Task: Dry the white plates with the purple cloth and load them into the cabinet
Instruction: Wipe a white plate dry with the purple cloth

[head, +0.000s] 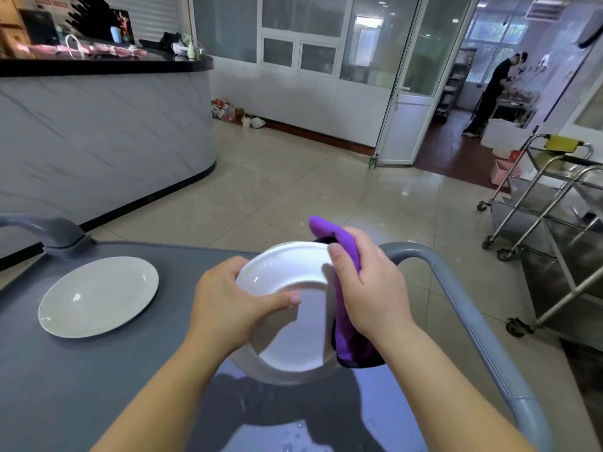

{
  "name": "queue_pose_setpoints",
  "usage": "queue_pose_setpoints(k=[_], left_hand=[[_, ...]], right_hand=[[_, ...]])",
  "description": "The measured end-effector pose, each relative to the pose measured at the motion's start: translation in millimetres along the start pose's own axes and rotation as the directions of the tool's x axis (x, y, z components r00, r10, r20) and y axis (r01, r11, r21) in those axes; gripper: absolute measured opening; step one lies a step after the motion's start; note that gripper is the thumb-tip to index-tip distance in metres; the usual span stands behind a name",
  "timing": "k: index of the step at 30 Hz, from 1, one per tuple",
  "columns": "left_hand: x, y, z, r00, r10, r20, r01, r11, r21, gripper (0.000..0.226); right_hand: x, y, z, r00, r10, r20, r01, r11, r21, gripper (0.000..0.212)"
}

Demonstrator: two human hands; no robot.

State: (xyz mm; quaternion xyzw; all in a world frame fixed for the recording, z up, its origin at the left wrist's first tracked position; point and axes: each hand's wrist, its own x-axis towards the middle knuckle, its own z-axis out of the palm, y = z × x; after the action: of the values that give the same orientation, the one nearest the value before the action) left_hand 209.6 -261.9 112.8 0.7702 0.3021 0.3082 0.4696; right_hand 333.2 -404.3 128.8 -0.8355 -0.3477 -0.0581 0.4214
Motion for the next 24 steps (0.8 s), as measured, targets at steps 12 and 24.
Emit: queue_pose_setpoints(k=[12, 24], left_hand=[[1, 1, 8, 0.991, -0.101, -0.09, 0.07, 0.952, -0.298, 0.044], [13, 4, -9, 0.975, -0.124, 0.184, 0.196, 0.869, -0.453, 0.06]], right_hand=[[9, 4, -10, 0.933, 0.315, -0.173, -0.248, 0.913, 0.325, 0.034], [13, 10, -8, 0.899, 0.416, -0.138, -0.268, 0.769, 0.58, 0.034]])
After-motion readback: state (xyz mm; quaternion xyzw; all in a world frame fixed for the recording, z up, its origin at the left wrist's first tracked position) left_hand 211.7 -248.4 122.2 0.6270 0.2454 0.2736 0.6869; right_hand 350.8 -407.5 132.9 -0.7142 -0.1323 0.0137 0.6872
